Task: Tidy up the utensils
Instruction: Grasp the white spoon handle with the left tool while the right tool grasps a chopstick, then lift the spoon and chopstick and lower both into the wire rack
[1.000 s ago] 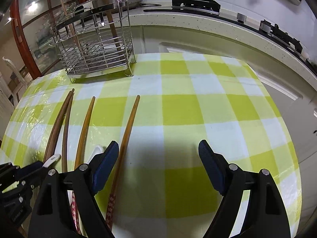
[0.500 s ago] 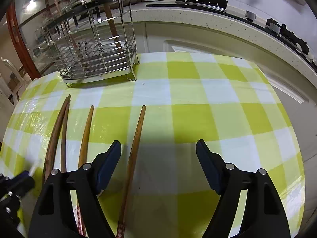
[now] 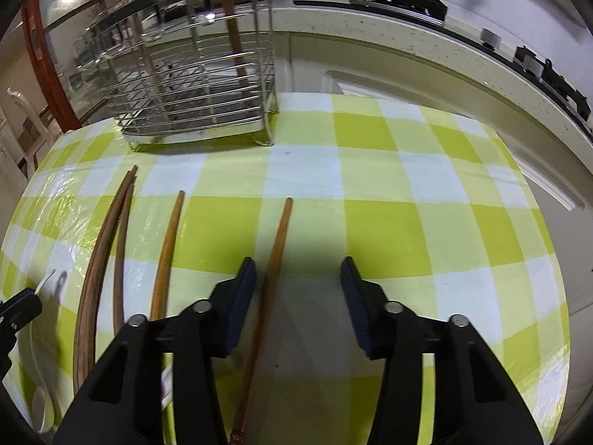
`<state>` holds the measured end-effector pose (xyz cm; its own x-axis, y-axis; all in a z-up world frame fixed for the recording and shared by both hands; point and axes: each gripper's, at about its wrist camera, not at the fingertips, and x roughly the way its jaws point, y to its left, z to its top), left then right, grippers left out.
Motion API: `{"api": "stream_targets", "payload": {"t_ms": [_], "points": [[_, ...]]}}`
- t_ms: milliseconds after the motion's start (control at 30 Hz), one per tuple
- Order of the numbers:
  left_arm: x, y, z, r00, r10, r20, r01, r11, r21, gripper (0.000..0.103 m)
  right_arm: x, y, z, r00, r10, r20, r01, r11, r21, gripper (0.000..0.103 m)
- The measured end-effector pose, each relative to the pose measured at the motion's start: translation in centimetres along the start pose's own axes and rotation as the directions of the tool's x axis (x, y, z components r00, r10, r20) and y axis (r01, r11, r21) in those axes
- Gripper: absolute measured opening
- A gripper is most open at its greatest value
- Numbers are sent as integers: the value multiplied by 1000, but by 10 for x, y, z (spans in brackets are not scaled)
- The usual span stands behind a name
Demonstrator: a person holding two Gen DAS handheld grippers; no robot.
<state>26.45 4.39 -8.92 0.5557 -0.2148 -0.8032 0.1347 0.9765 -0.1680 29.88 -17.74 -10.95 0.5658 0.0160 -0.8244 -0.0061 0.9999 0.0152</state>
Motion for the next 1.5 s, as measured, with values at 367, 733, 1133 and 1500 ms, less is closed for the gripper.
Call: {"api": "stream_targets", "payload": {"t_ms": [367,733,1133,1500], "points": [[9,7,1,999,29,-19,-29,1000,-2,13,-5,4,-7,999,44,11,-44,998,-42,10],[22,2,7,997,42,-64,-41,999,30,21,-22,-17,-12,995,94,29,-93,995,-16,8],[-21,-9,16,999,22,38,-23,999,29,13,-60,-27,-4,987,121,101,-122,993,0,8],[-68,-16,23,990,13,142,-16,1000,22,13,-110,-27,5,971,133,198,-133,991,-12,8]]}}
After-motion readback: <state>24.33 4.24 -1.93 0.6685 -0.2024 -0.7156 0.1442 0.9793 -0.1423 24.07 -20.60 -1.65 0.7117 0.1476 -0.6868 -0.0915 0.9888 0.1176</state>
